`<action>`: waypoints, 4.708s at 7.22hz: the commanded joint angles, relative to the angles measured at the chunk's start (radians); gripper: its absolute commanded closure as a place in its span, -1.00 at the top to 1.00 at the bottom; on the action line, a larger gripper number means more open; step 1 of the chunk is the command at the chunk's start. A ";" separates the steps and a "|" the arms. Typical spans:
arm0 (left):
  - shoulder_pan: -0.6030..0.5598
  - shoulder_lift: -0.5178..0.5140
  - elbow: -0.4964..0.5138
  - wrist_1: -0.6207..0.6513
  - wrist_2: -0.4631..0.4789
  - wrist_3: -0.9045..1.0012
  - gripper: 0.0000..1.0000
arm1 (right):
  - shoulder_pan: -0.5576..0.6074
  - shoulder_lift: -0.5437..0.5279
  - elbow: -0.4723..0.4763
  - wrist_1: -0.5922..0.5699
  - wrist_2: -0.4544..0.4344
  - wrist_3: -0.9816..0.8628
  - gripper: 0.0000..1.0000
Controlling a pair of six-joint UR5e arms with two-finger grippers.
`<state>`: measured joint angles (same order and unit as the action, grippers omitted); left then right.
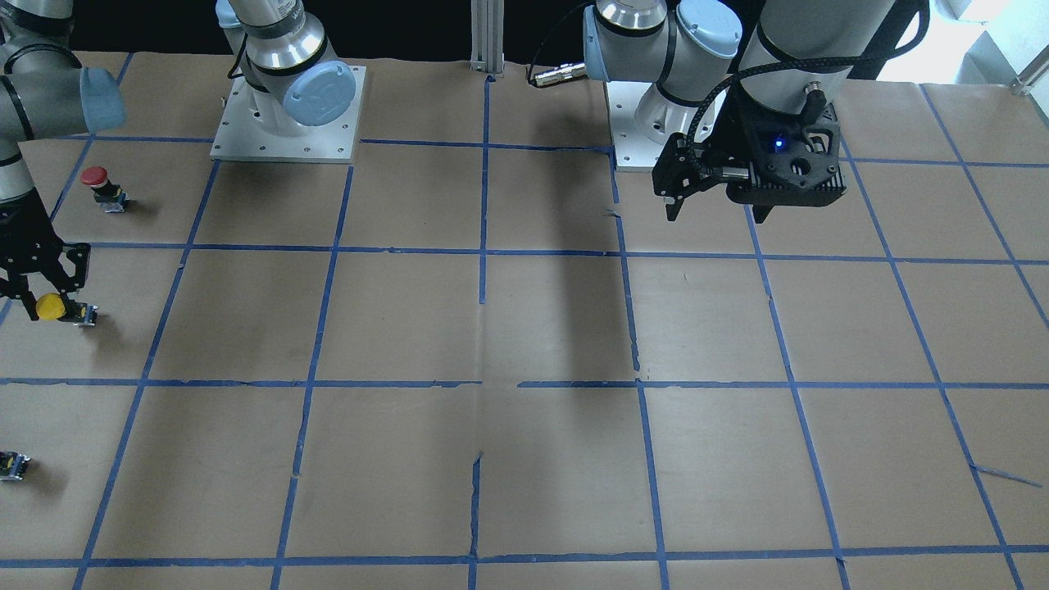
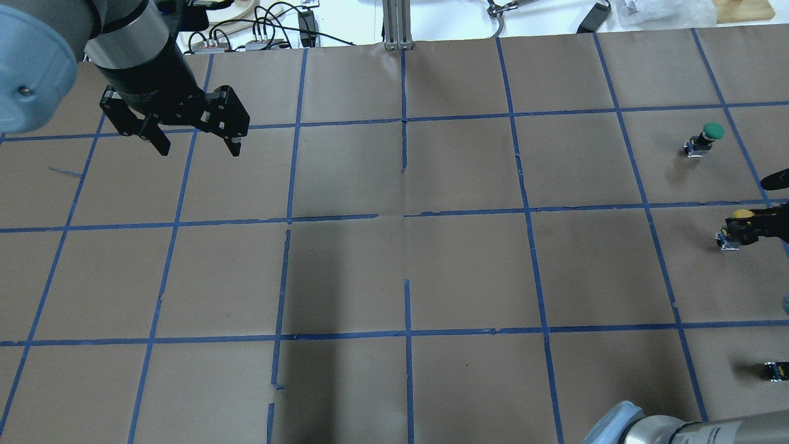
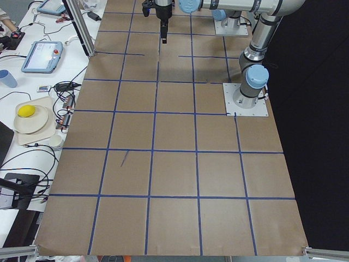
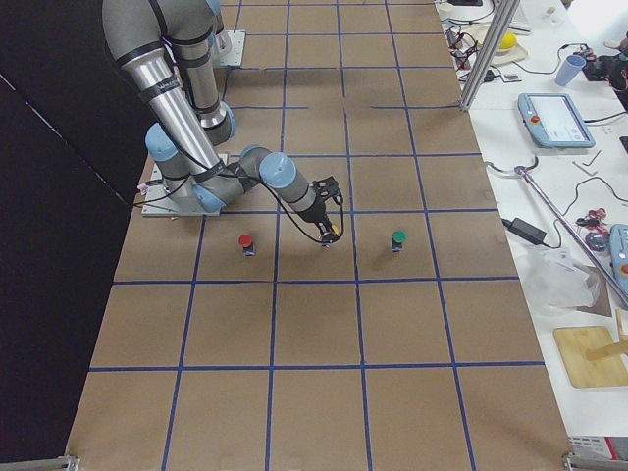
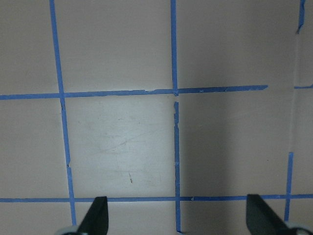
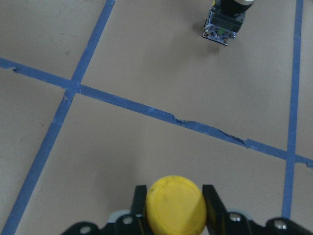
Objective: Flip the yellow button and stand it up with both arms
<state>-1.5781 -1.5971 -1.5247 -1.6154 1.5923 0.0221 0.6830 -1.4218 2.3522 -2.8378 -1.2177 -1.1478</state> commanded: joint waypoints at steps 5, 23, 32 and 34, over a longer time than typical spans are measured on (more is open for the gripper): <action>0.001 -0.001 0.000 0.009 -0.012 0.007 1.00 | -0.040 -0.002 0.007 0.001 -0.013 -0.039 -0.55; 0.001 0.008 0.003 0.009 -0.006 0.007 1.00 | 0.698 -0.249 -0.796 1.406 -0.315 1.216 1.00; 0.001 0.005 0.003 0.009 -0.005 0.007 1.00 | 0.807 -0.203 -0.789 1.408 -0.345 1.315 1.00; 0.000 0.006 0.002 0.009 -0.005 0.007 1.00 | 0.810 -0.213 -0.789 1.411 -0.344 1.316 1.00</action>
<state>-1.5773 -1.5913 -1.5222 -1.6061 1.5877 0.0291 1.4942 -1.6273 1.5626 -1.4280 -1.5631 0.1675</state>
